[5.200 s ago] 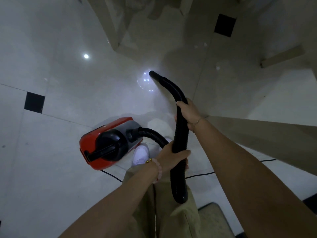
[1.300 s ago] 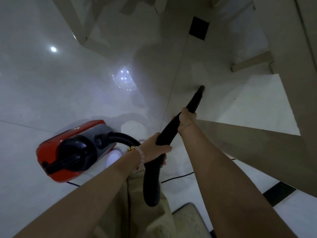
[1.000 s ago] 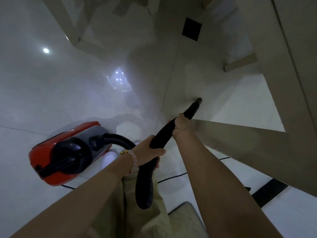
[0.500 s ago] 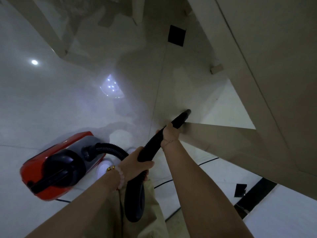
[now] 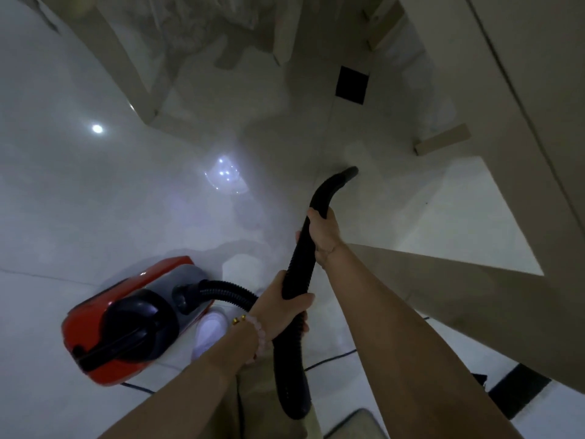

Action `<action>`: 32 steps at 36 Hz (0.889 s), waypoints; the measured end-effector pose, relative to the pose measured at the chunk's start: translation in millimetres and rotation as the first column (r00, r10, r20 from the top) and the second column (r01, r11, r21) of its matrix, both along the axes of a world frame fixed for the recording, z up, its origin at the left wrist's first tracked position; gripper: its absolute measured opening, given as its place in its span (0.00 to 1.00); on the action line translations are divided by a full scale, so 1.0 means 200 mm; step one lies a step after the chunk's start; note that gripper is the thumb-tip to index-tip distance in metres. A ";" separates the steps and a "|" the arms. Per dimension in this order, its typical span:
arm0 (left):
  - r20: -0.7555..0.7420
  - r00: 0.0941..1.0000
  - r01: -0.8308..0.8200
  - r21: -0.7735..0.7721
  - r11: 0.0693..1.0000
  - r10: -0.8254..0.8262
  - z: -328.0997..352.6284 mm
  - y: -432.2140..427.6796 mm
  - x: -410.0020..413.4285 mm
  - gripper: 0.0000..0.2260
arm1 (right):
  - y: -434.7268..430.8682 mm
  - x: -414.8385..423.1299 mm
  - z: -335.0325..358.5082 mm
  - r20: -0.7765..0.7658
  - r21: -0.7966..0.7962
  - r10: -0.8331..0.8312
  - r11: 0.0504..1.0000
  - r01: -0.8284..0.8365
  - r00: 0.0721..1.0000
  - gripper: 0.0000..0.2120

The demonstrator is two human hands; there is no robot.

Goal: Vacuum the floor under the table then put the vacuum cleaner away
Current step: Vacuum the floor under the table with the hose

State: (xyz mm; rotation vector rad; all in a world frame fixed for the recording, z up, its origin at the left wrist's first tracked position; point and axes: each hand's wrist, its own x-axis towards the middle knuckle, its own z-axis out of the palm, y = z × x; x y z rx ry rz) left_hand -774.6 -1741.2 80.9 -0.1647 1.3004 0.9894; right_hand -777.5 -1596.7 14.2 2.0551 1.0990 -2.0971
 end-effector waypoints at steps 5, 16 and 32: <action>-0.013 0.999 -0.039 0.009 0.999 0.039 -0.10 0.11 -0.11 0.09 | 0.11 -0.16 -0.07 -0.019 0.084 0.108 0.991 -0.106 0.994 0.09; -0.089 0.983 -0.158 0.005 0.987 0.158 -0.30 0.31 -0.25 0.08 | 0.28 -0.43 -0.23 -0.107 0.105 0.346 0.936 -0.335 0.932 0.17; -0.125 0.966 -0.225 0.022 0.974 0.226 -0.42 0.26 -0.47 0.08 | 0.20 -0.74 -0.41 -0.047 0.207 0.451 0.877 -0.433 0.891 0.17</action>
